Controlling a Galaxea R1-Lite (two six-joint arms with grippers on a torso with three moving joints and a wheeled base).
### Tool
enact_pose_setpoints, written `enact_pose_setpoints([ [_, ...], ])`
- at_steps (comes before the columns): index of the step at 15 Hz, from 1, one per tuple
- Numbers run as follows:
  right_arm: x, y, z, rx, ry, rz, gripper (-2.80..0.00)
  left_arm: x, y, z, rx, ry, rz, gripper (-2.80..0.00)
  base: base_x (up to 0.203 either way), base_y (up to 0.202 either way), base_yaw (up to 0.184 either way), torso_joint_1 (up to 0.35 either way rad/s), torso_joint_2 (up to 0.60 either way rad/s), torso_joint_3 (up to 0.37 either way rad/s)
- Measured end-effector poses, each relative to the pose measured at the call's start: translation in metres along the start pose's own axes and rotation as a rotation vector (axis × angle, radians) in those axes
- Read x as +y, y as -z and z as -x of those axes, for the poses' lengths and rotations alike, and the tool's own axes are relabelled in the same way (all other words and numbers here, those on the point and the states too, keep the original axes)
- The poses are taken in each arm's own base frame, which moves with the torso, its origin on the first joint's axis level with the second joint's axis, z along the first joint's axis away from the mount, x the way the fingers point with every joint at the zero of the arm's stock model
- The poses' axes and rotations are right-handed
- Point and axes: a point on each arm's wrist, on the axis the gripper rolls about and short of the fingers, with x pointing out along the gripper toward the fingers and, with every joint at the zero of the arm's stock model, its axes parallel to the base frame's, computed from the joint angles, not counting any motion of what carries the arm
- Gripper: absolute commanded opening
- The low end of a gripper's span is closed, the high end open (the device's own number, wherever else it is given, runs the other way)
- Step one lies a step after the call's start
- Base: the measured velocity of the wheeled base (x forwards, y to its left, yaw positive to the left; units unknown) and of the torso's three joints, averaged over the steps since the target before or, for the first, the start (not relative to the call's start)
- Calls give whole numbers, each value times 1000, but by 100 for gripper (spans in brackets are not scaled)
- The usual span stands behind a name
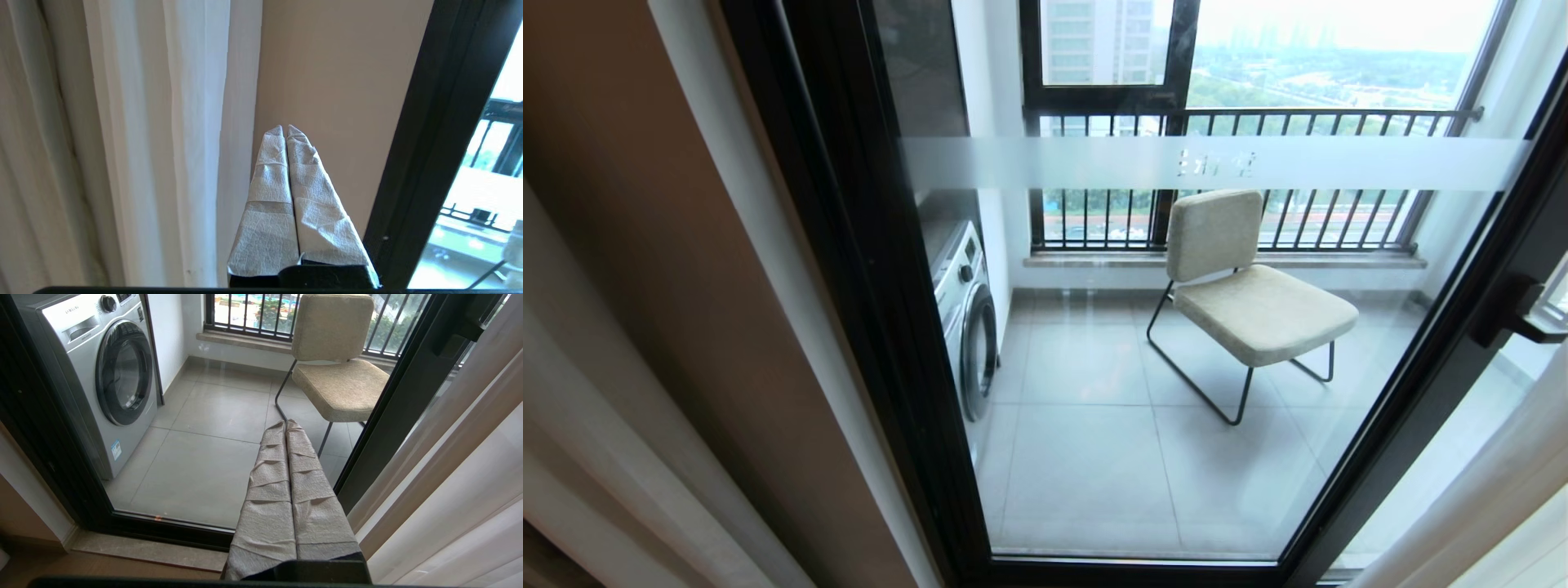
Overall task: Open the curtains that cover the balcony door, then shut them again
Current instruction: Pull the inner curtains open on both sides
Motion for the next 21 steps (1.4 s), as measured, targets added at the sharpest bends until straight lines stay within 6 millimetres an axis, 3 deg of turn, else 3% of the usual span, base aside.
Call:
enact_pose_setpoints([
  [12,0,0,0,0,0,0,-280,-5,18,10,51,57,60,-280,0,0,0,0,0,0],
  [15,0,0,0,0,0,0,-280,-23,25,7,97,246,118,-280,0,0,0,0,0,0],
  [18,0,0,0,0,0,1,-280,-58,41,10,225,505,185,-280,0,0,0,0,0,0],
  [21,0,0,0,0,0,0,-280,-79,58,20,347,536,144,-280,0,0,0,0,0,0],
])
